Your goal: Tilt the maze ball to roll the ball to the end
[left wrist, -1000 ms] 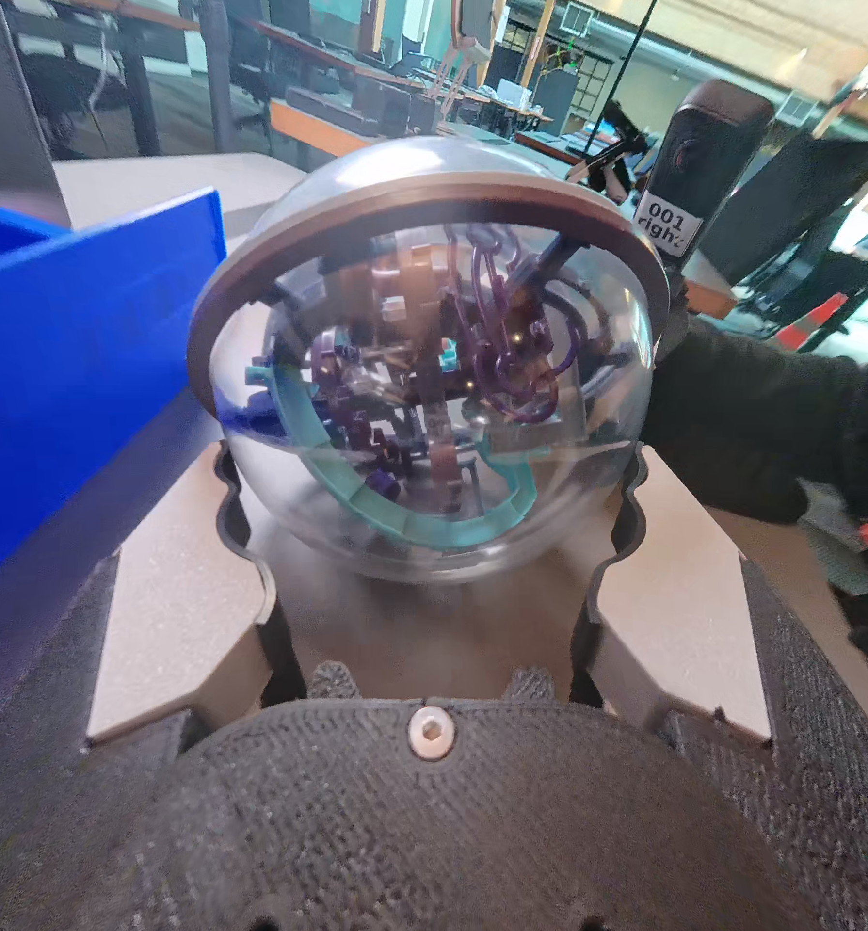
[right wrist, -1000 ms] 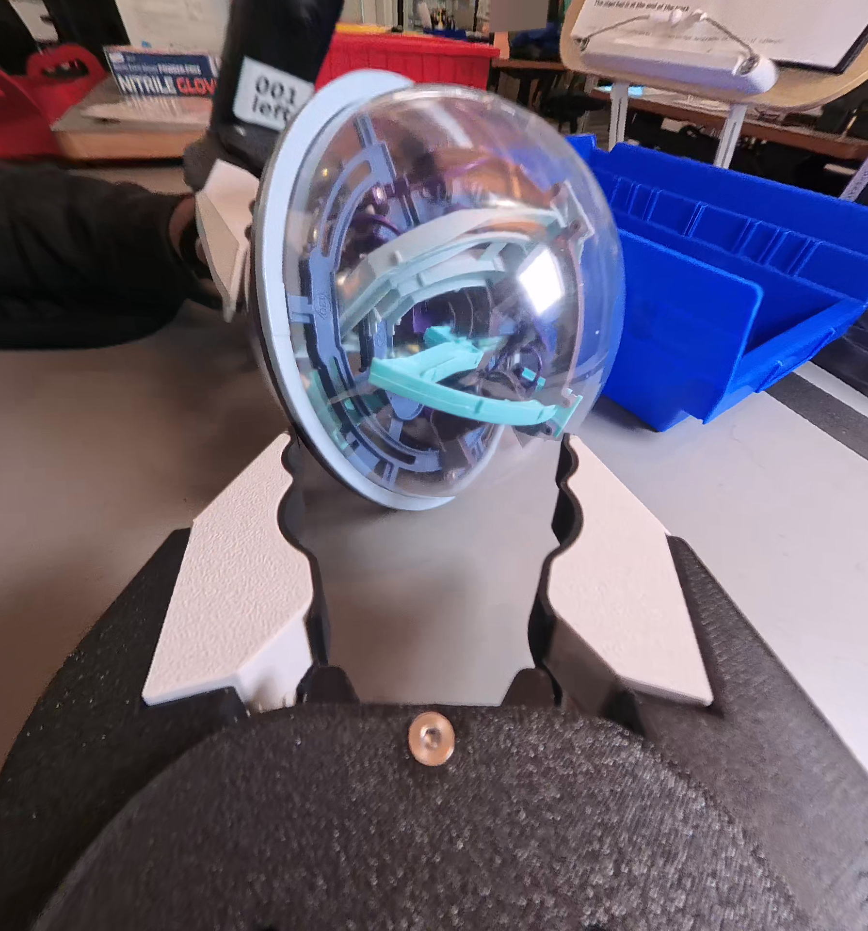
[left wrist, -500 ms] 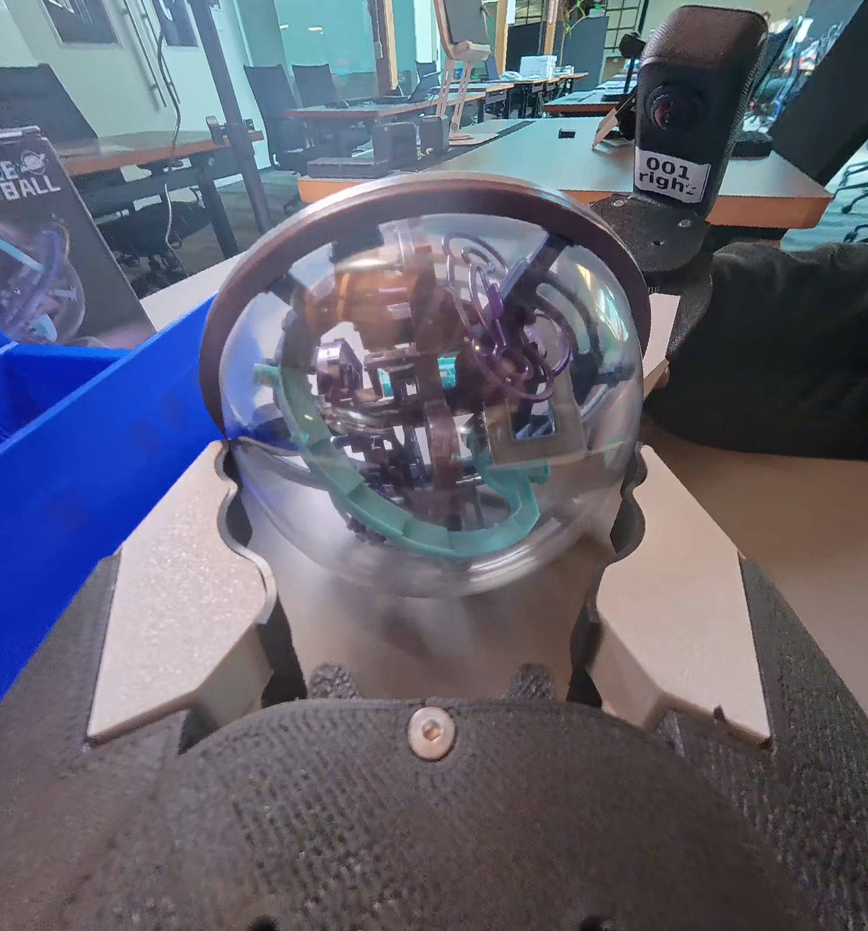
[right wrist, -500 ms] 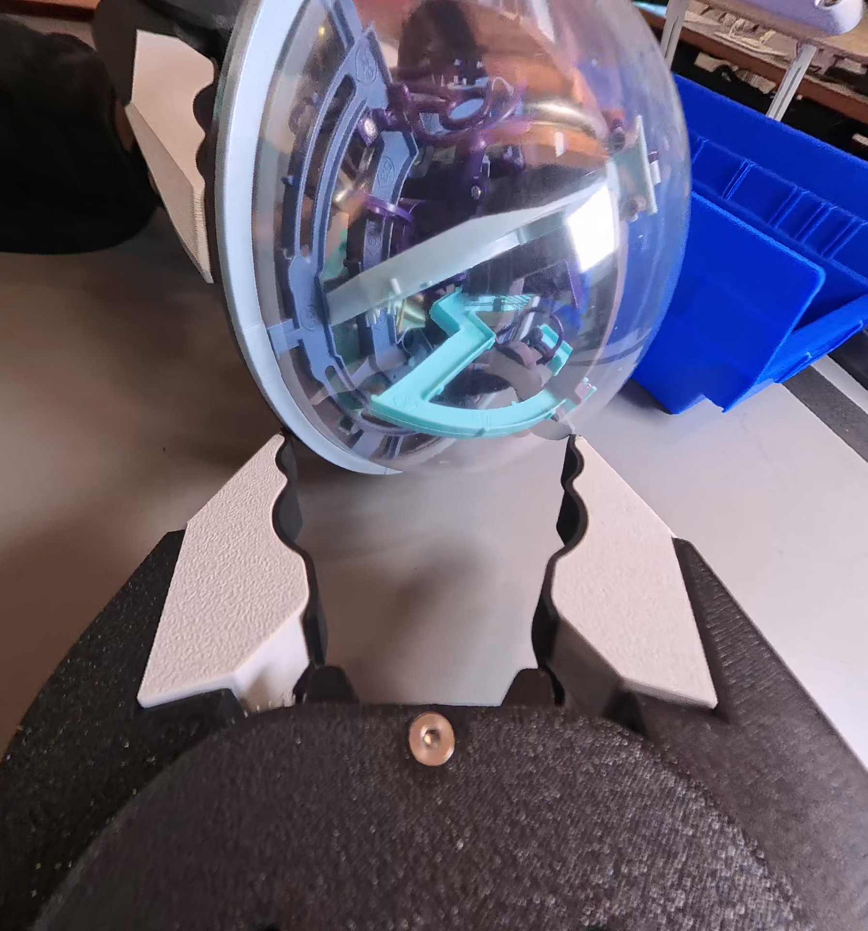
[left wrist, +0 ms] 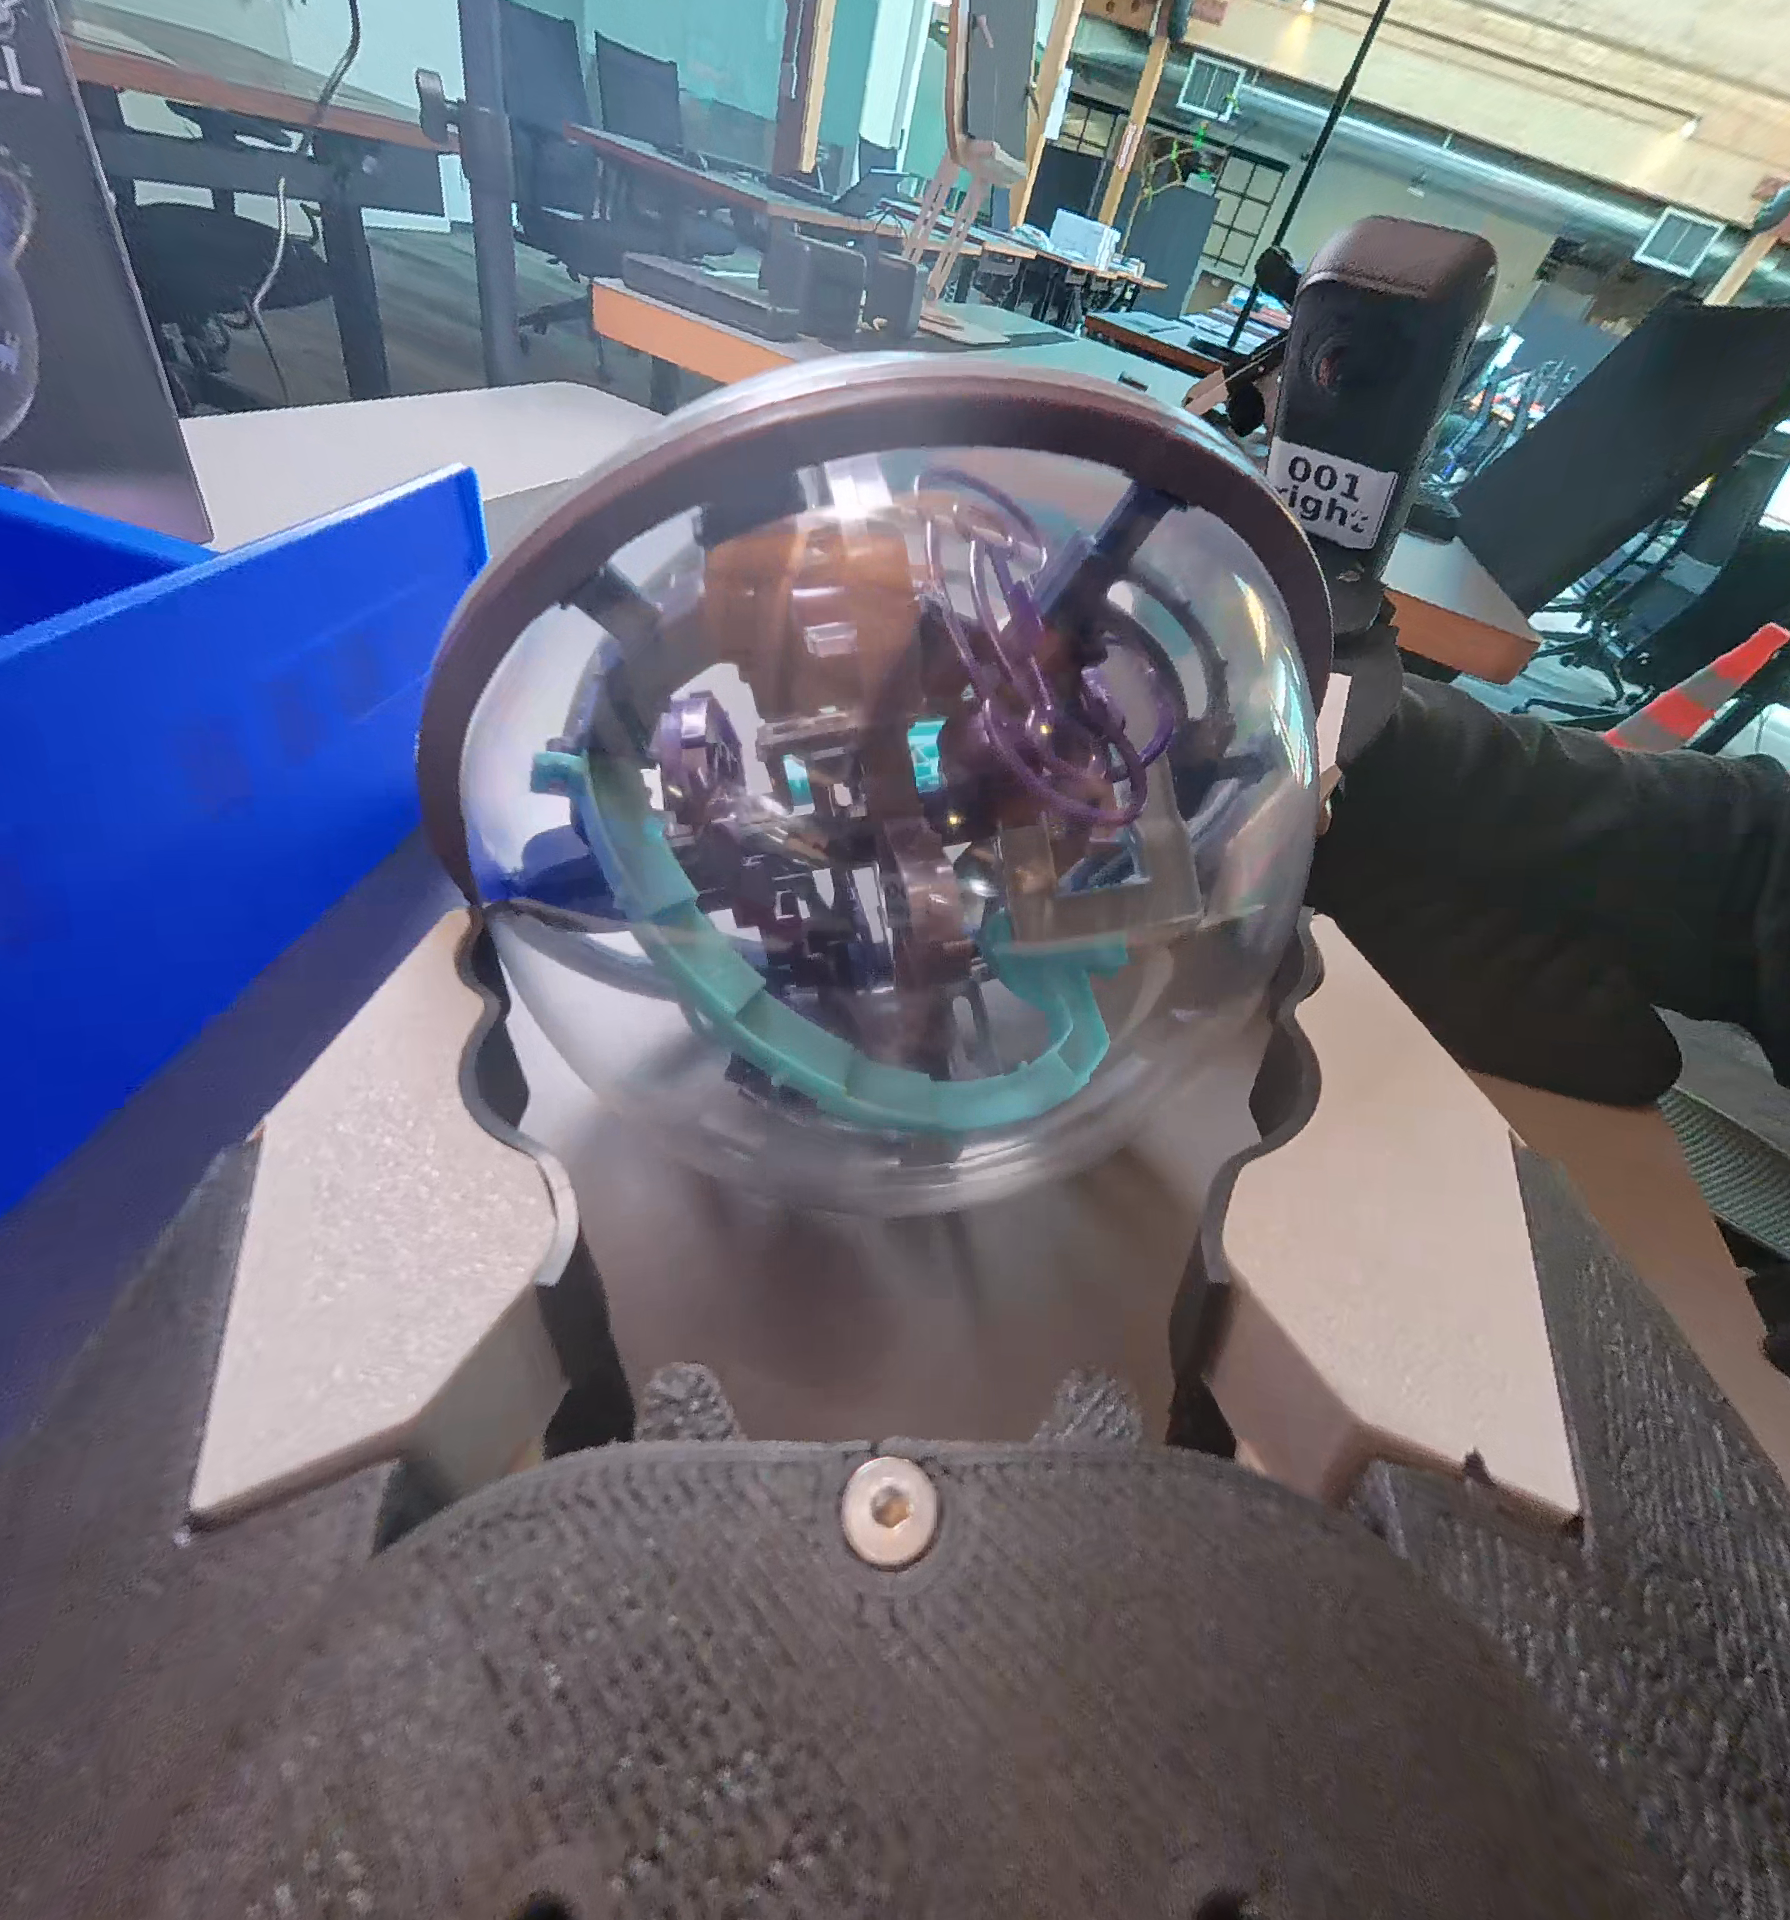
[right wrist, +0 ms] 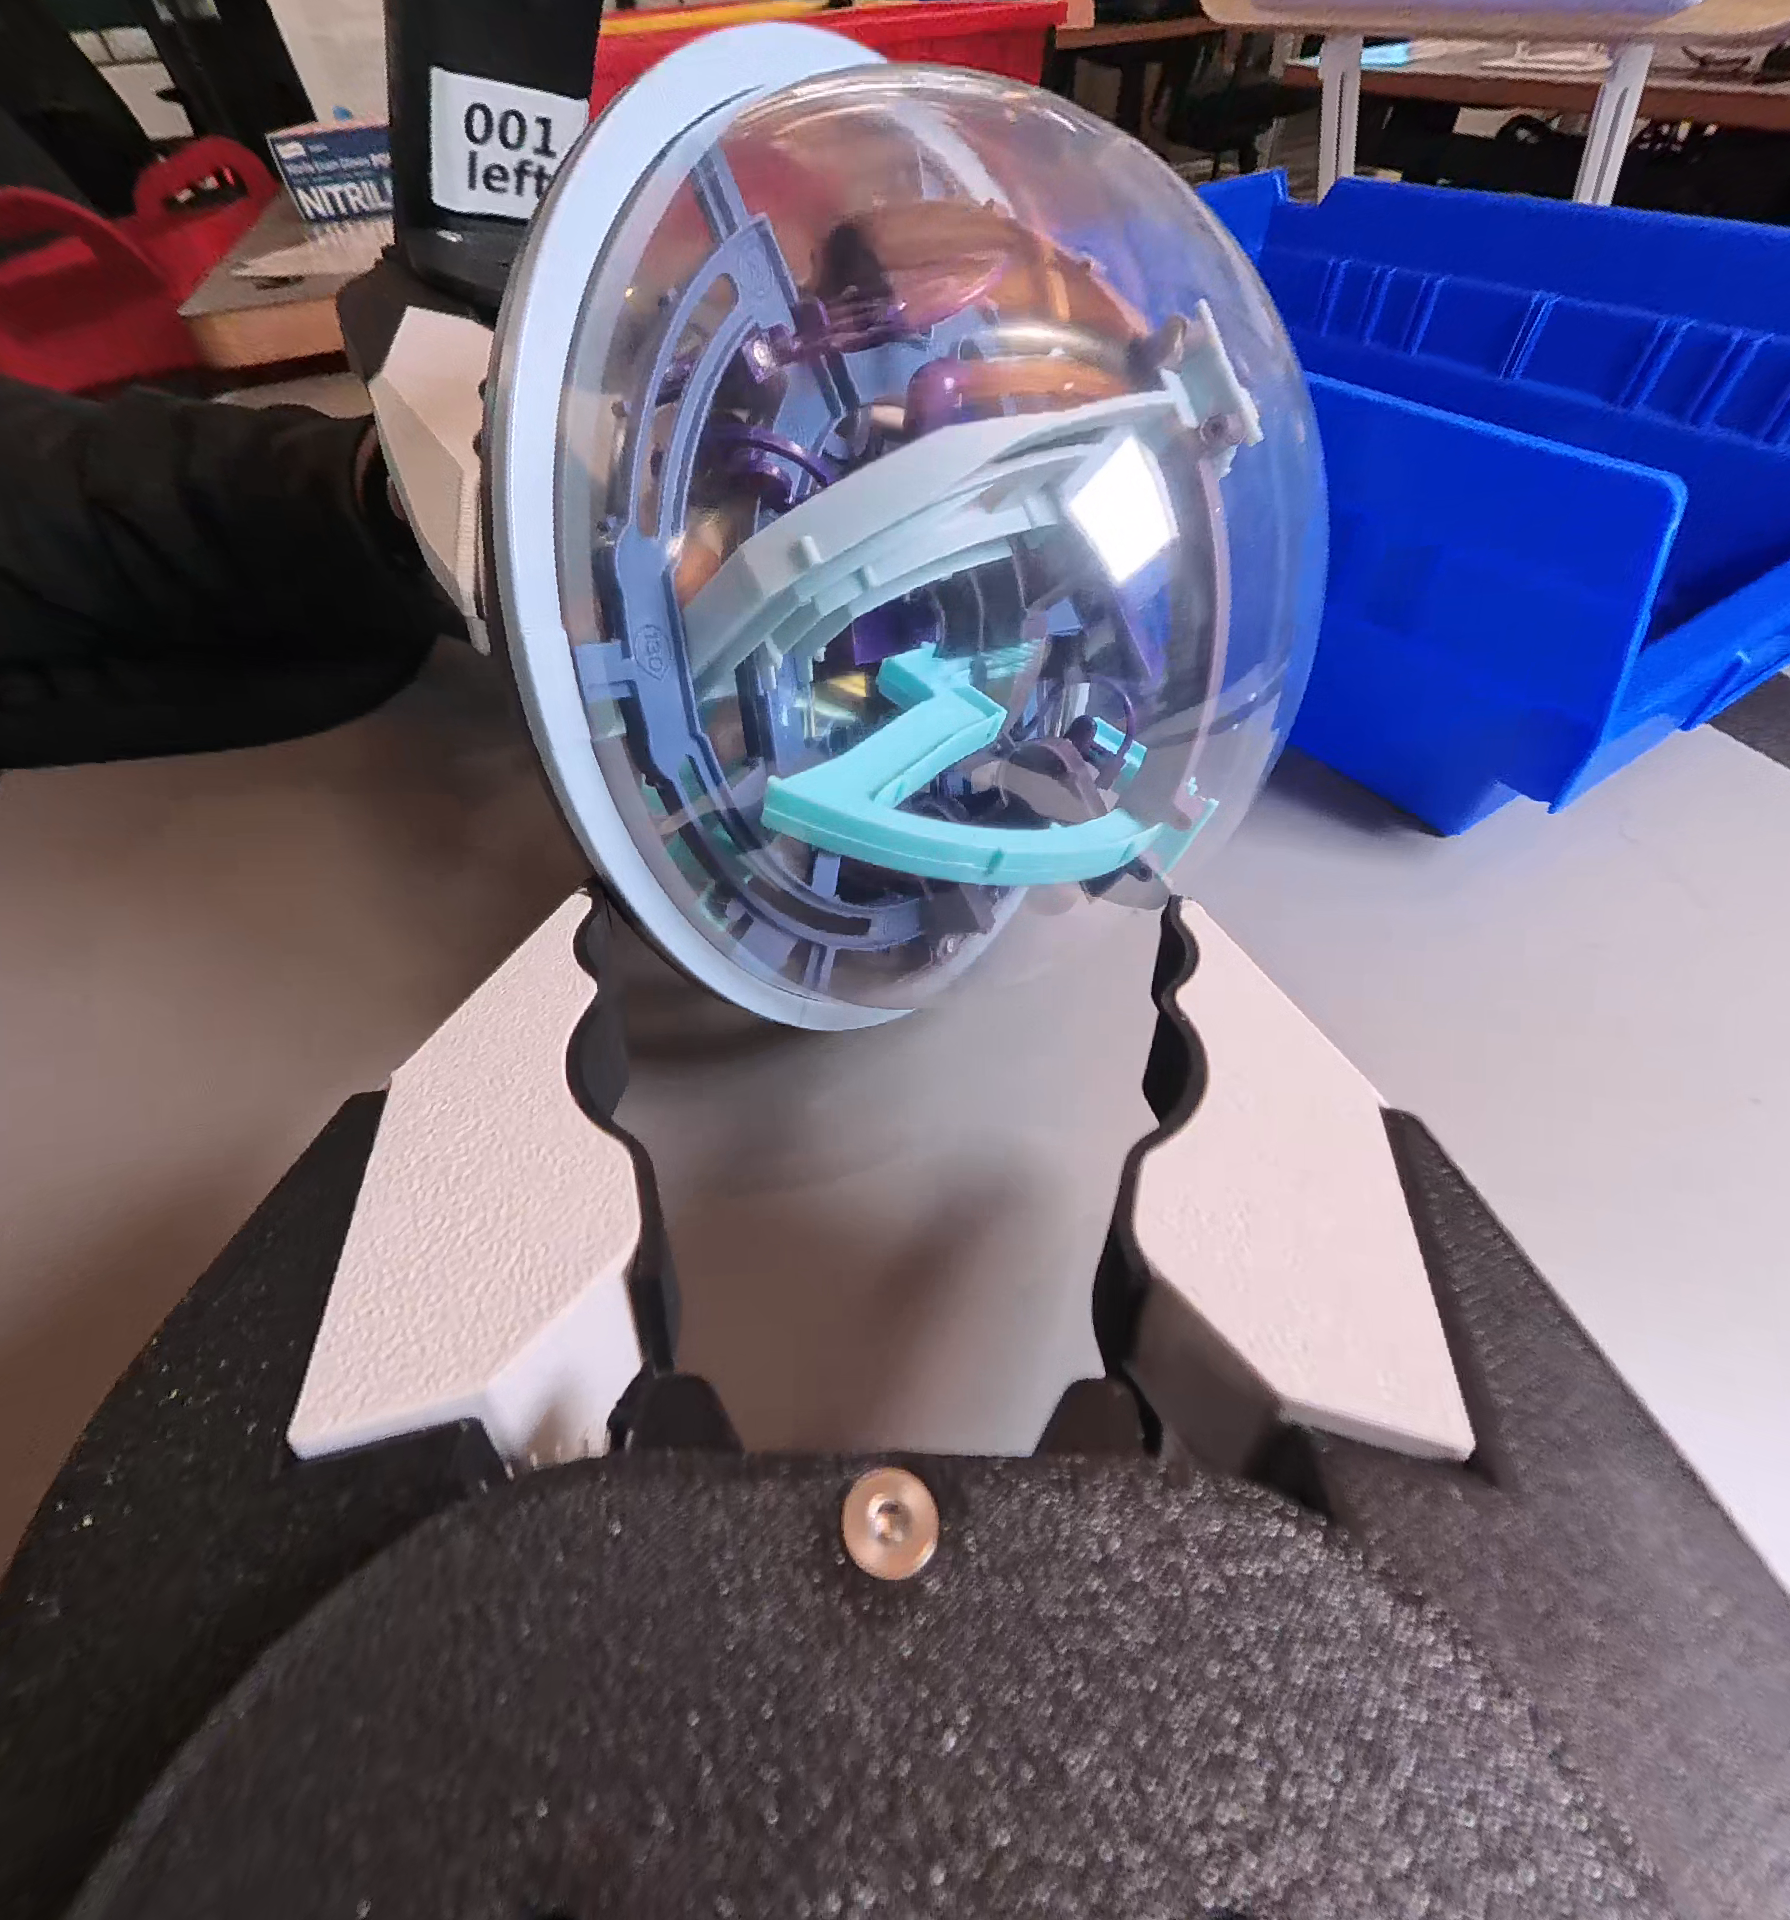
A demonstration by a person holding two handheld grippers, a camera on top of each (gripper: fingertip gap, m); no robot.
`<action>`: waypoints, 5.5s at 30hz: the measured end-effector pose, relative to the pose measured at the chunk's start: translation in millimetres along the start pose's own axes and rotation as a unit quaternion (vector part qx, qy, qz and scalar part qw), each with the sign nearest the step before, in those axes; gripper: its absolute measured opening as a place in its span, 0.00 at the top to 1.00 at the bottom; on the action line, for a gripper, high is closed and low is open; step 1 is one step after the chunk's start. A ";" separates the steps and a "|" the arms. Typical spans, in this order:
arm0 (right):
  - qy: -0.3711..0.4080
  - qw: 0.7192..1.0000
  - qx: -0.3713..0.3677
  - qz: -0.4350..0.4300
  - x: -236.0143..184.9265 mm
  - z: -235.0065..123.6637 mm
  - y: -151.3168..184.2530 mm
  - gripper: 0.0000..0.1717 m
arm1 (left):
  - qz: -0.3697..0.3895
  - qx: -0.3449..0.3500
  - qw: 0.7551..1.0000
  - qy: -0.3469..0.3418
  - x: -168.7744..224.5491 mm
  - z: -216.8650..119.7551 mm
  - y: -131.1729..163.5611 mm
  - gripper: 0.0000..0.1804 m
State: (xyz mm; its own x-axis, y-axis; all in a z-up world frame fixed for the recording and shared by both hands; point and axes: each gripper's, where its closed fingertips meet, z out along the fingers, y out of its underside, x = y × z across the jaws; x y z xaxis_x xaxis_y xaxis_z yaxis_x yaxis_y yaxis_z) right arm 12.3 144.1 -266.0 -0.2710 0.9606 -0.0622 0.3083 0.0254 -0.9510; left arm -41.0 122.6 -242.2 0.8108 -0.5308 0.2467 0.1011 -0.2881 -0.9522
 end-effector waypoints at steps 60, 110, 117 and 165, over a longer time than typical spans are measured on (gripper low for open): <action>-0.116 0.981 -0.126 0.094 -30.3 -6.9 34.4 0.81 | 0.055 0.035 0.997 -0.031 -5.6 5.2 -14.8 0.14; -0.018 0.994 -0.001 -0.109 -29.1 7.9 -13.0 0.33 | -0.050 0.041 0.987 0.144 11.6 -37.2 -19.6 0.24; -0.021 0.996 0.010 -0.086 -29.0 9.0 -12.0 0.40 | 0.045 0.031 0.995 0.079 12.6 -49.8 -34.6 0.19; 0.032 0.998 -0.002 -0.053 -14.3 14.1 -12.4 0.39 | -0.018 -0.064 0.994 0.089 -0.9 -14.0 13.9 0.16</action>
State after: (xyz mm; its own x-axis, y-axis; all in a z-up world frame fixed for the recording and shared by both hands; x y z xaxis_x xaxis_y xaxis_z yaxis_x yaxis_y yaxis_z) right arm -0.5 126.1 -257.6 -0.2430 0.9683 0.0585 0.2853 0.1290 -0.9497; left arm -48.4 108.0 -253.2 0.6917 -0.6479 0.3190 0.0447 -0.4025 -0.9143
